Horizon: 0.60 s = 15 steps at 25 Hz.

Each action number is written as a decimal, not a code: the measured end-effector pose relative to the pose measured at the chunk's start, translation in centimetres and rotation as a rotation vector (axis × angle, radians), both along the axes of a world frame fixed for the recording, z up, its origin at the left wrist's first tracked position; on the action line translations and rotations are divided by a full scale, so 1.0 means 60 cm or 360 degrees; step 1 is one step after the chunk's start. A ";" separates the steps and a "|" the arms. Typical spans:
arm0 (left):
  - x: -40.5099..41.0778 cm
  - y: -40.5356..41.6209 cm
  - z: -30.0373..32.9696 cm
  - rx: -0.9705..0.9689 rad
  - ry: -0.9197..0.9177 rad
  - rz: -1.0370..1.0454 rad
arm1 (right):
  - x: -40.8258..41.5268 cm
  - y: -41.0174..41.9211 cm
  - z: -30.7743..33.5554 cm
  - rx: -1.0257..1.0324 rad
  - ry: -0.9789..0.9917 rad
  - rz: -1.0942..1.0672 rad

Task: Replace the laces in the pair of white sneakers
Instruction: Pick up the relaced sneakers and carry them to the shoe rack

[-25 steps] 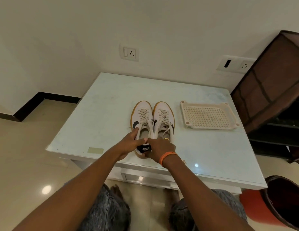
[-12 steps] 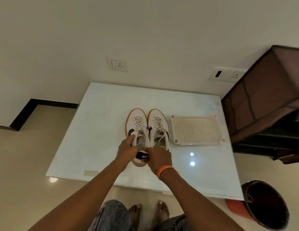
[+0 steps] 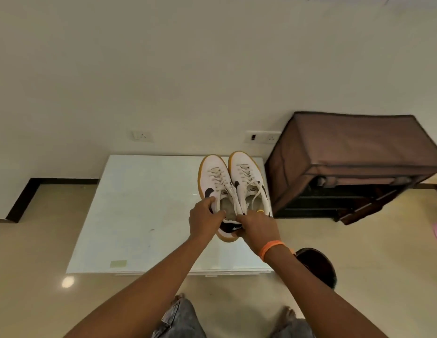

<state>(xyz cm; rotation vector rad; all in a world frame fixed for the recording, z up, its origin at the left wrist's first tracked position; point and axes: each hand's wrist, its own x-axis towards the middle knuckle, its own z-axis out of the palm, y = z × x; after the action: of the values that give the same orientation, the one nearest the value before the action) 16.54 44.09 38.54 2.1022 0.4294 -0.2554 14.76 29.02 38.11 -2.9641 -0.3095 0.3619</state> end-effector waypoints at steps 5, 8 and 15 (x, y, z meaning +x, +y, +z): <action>-0.049 -0.235 0.062 -0.0008 -0.0076 0.0120 | -0.039 -0.238 0.055 0.0099 -0.0030 0.0040; -0.099 -0.376 0.093 -0.0075 -0.0053 0.0272 | -0.078 -0.373 0.090 0.0136 -0.0012 0.0120; -0.165 -0.594 0.097 0.0037 -0.0061 0.0236 | -0.152 -0.590 0.083 0.0155 -0.0031 0.0084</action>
<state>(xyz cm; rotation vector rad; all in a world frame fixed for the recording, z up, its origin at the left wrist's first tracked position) 6.62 8.44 44.37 2.0826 0.5646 -0.1244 5.66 -6.36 43.10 -2.8702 -0.3963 0.3147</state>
